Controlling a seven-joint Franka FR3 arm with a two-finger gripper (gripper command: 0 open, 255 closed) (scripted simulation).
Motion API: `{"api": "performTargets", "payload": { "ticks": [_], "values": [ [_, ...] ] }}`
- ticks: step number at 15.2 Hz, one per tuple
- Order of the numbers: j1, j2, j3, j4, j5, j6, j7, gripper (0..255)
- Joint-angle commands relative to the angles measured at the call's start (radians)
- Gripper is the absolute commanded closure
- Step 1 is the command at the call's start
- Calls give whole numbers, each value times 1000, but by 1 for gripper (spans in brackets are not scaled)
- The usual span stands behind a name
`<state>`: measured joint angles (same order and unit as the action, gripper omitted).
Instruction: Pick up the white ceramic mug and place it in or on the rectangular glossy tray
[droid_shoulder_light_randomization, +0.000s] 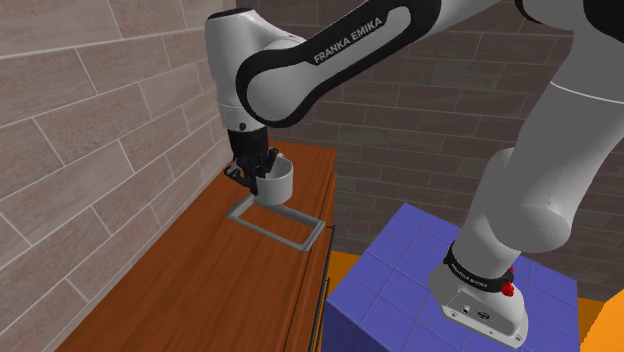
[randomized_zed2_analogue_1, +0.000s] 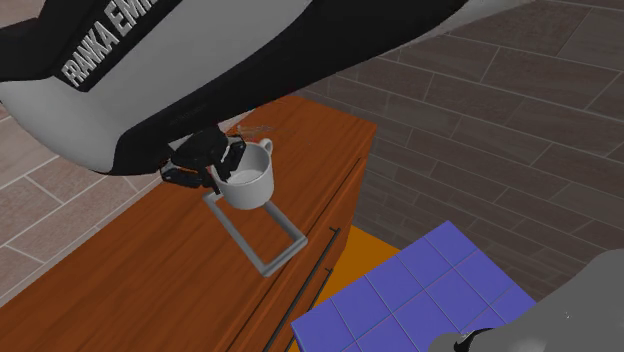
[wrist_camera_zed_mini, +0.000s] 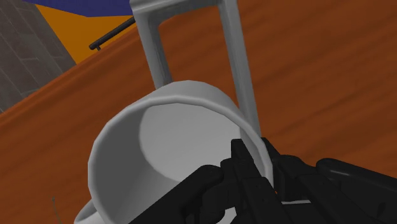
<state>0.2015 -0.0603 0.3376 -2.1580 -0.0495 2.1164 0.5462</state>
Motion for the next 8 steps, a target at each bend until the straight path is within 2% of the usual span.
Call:
{"api": "performTargets", "payload": {
  "ticks": [1, 8],
  "values": [
    [0, 11, 1, -15, -5, 26, 5, 255],
    [0, 57, 3, -63, -28, 117, 26, 255]
  ]
}}
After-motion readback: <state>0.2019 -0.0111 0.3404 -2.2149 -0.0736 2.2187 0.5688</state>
